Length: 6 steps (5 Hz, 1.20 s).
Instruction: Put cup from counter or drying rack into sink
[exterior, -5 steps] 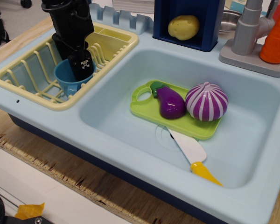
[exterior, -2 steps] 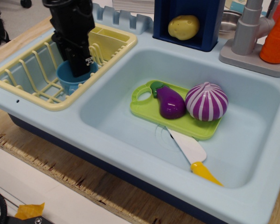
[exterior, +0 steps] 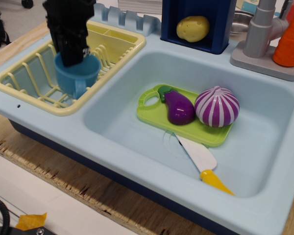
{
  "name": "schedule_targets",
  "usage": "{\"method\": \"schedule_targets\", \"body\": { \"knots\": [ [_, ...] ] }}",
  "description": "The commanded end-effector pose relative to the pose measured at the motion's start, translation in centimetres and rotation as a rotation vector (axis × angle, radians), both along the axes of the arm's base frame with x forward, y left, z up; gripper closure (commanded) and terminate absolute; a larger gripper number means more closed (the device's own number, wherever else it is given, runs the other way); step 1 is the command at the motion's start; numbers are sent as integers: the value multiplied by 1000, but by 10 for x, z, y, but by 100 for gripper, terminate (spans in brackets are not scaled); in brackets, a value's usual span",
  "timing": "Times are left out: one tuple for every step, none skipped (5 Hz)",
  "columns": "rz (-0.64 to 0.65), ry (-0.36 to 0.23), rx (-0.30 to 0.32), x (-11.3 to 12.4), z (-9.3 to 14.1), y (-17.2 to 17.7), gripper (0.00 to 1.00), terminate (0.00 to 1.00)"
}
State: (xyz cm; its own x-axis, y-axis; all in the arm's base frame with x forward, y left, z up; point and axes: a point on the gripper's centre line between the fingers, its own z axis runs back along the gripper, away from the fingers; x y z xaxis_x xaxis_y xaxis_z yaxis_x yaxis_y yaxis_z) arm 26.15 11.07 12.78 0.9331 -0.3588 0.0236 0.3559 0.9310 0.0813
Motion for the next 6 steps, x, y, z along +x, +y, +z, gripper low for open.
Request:
{"method": "schedule_targets", "body": {
  "knots": [
    [55,-120,86,6,59,-20,100,0],
    [120,-190,82,-1,79,-39,100,0],
    [190,-165,24,-3,79,-60,100,0],
    [248,-118,-37,-13,62,-77,100,0],
    [248,-118,-37,-13,62,-77,0,0],
    [248,-118,-37,-13,62,-77,0,0]
  ]
}}
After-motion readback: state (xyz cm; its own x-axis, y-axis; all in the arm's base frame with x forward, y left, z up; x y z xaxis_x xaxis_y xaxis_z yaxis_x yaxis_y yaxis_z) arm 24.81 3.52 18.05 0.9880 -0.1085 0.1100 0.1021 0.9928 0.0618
